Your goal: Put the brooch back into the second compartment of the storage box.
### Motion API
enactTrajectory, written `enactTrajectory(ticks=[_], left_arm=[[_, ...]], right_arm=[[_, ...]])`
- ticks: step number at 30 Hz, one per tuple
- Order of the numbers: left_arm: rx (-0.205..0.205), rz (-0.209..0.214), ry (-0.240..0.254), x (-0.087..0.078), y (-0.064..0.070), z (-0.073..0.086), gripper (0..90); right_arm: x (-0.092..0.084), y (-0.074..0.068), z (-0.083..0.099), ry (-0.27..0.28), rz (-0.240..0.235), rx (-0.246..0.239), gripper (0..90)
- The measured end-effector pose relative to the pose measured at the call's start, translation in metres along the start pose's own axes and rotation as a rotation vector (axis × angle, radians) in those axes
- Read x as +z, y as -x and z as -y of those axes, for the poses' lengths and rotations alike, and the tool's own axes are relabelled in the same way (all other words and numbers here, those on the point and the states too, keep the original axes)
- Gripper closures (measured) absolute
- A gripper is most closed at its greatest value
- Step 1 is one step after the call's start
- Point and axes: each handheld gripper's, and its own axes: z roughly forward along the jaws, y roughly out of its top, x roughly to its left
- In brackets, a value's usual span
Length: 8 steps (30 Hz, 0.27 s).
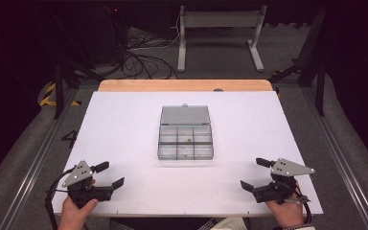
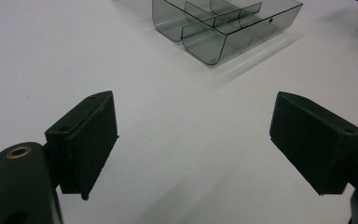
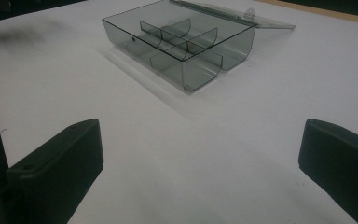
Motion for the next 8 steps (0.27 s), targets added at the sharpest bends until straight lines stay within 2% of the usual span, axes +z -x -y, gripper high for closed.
enactTrajectory(ticks=[7, 8], left_arm=[[0.059, -0.045, 0.007, -0.0007, 0.0046, -0.0016, 15.5], [0.056, -0.046, 0.011, -0.0008, 0.0056, -0.0015, 15.4]], right_arm=[[0.0004, 0.0, 0.0, -0.002, 0.0, -0.005, 0.7], [0.0004, -0.0001, -0.0001, -0.003, 0.001, -0.005, 0.7]])
